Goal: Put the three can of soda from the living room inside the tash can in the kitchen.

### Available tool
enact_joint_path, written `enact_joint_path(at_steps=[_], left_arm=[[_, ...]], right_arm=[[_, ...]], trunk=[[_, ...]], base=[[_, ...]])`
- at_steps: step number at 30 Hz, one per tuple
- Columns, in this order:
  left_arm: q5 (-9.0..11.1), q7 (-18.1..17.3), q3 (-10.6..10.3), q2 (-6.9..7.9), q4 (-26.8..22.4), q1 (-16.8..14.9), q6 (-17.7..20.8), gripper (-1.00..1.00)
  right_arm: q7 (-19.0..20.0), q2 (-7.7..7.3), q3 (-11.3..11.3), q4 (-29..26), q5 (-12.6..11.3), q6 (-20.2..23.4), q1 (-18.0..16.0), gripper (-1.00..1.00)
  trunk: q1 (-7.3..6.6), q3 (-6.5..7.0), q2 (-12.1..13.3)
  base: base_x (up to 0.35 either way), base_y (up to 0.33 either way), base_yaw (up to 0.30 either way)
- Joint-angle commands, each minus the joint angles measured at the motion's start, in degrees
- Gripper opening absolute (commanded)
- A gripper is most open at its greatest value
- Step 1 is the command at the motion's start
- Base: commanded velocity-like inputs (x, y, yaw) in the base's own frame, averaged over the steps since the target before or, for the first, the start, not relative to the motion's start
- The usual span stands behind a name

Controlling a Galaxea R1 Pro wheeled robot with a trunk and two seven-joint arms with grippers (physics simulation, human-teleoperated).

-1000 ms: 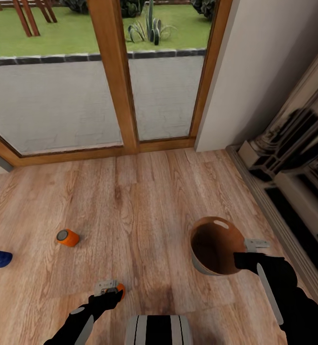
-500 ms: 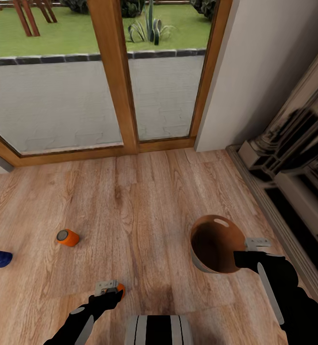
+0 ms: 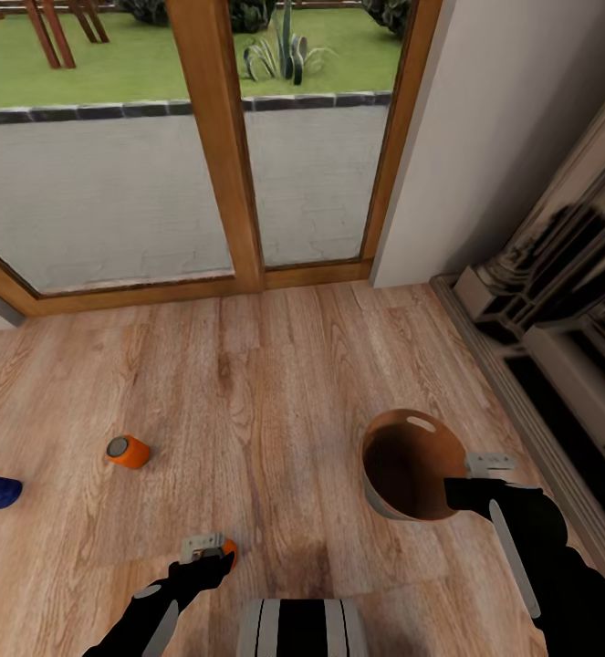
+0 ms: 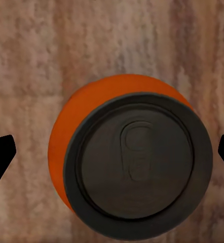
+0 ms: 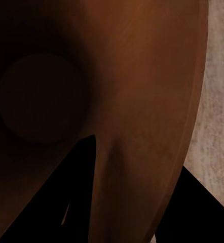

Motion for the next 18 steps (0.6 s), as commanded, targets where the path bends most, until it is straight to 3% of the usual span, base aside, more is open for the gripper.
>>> enact_joint_path(at_steps=[1,2,3,18], left_arm=[[0.0,0.0,0.0,0.00,0.0,0.0,0.0,1.00],[0.0,0.0,0.0,0.00,0.0,0.0,0.0,1.00],[0.0,0.0,0.0,0.00,0.0,0.0,0.0,-1.00],[0.0,0.0,-0.1,0.00,-0.1,0.0,0.0,-1.00]], right_arm=[[0.0,0.00,0.0,0.0,-0.7,0.0,0.0,-1.00],[0.0,0.00,0.0,0.0,-0.7,0.0,0.0,-1.00],[0.0,0.00,0.0,0.0,-0.6,0.0,0.0,-1.00],[0.0,0.00,0.0,0.0,-0.7,0.0,0.0,-1.00]], trunk=[[-0.01,0.00,0.0],[-0.01,0.00,0.0],[-0.01,0.00,0.0],[-0.44,0.36,0.8]], base=[[0.000,0.000,0.000],[0.000,0.000,0.000],[0.000,0.000,0.000],[0.000,0.000,0.000]])
